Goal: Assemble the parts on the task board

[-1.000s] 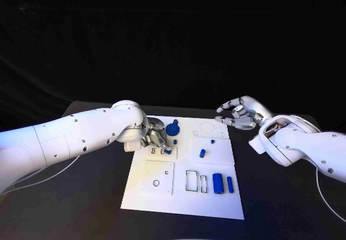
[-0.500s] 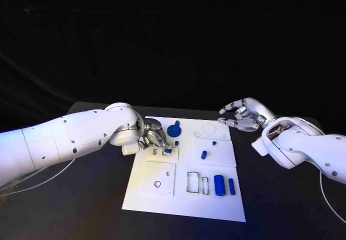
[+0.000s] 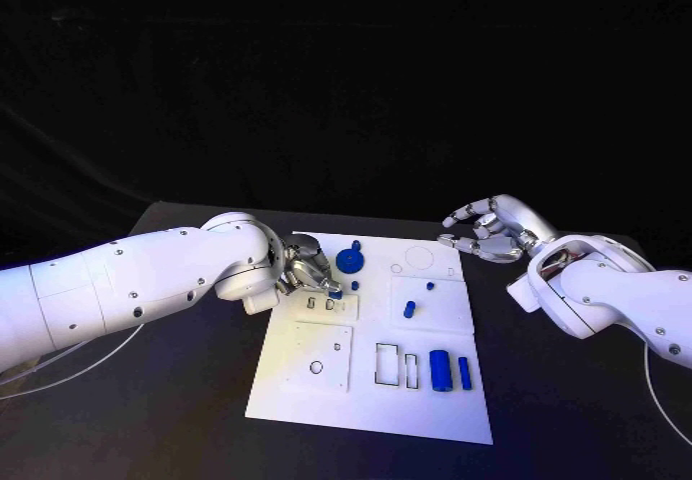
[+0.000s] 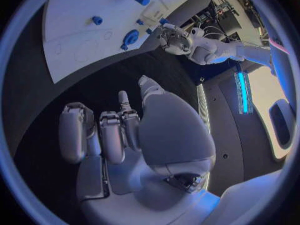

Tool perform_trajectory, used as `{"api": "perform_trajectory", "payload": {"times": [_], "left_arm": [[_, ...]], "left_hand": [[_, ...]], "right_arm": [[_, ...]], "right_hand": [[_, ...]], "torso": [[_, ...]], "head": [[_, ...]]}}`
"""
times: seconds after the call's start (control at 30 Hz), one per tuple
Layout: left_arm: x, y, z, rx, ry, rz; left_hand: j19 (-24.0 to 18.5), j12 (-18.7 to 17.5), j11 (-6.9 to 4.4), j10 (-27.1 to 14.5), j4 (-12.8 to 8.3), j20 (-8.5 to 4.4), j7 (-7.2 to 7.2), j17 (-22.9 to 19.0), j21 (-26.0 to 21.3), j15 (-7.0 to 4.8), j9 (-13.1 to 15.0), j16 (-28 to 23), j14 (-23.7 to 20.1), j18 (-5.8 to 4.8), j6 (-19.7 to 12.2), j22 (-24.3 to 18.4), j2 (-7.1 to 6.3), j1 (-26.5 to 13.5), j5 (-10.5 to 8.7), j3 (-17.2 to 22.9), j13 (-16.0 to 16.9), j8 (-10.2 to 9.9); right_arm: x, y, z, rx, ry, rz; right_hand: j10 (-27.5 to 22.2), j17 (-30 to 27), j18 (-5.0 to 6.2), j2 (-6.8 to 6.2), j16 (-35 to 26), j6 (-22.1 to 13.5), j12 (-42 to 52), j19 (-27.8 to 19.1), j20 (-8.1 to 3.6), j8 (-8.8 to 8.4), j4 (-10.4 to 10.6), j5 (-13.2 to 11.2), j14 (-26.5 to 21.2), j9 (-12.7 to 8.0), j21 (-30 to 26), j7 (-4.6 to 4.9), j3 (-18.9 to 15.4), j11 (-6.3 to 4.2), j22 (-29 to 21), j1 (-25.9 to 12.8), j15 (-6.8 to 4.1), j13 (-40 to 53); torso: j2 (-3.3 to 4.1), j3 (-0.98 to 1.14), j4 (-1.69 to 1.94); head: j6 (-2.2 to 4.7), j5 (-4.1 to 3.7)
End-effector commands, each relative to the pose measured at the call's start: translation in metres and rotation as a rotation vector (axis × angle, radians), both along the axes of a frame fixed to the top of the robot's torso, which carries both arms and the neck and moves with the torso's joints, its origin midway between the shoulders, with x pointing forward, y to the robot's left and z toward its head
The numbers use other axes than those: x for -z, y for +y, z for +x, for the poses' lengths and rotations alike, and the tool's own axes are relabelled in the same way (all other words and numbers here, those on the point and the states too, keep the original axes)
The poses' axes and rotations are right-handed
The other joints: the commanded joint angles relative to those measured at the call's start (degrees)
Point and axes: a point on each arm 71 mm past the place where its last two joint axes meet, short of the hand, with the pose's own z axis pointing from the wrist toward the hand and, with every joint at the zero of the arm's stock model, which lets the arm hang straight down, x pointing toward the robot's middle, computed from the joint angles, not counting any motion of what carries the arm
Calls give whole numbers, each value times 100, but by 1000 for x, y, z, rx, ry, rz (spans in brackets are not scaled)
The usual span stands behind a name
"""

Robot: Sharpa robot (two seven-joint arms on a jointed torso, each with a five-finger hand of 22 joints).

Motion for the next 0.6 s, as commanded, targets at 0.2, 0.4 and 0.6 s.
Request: {"api": "perform_trajectory", "payload": {"times": [0.2, 0.4, 0.6], "left_arm": [[2, -3, -1, 33, -41, 110], [4, -5, -3, 61, -39, 148], [5, -8, -2, 82, -44, 180]], "left_hand": [[33, 34, 11, 44, -1214, -33, -20, 1509, 51, -35, 5, 18, 605, -95, 82, 33, -3, -26, 71, 1159, 1, 18], [42, 31, 8, 47, -1230, -32, -23, 1509, 63, -40, 9, 18, 605, -100, 89, 58, -11, -18, 91, 1158, -1, 18], [47, 52, 3, 64, -1244, -29, -26, 1509, 69, -43, 14, 18, 605, -103, 99, 71, -17, -10, 104, 1159, 24, 19]], "right_arm": [[0, 2, -1, -4, -9, 2], [0, 2, -1, 0, -12, 4], [-1, 1, -1, 2, -14, 5]], "right_hand": [[4, 926, 107, -17, -41, 11, 0, 3, -30, 50, 25, 52, 466, 4, -35, 1, -7, -41, 592, -155, -42, 795], [4, 932, 107, -53, -42, -28, -3, 8, -38, 88, 24, 324, 469, 1, -47, -4, -64, -46, 595, -327, -47, 788], [3, 928, 106, -53, -43, -28, -4, 10, -38, 91, 25, 333, 468, 1, -44, -5, -67, -46, 597, -339, -48, 787]], "torso": [[7, 6, -15], [9, 7, -12], [7, 3, -14]], "head": [[-51, 59], [-73, 90], [-97, 98]]}}
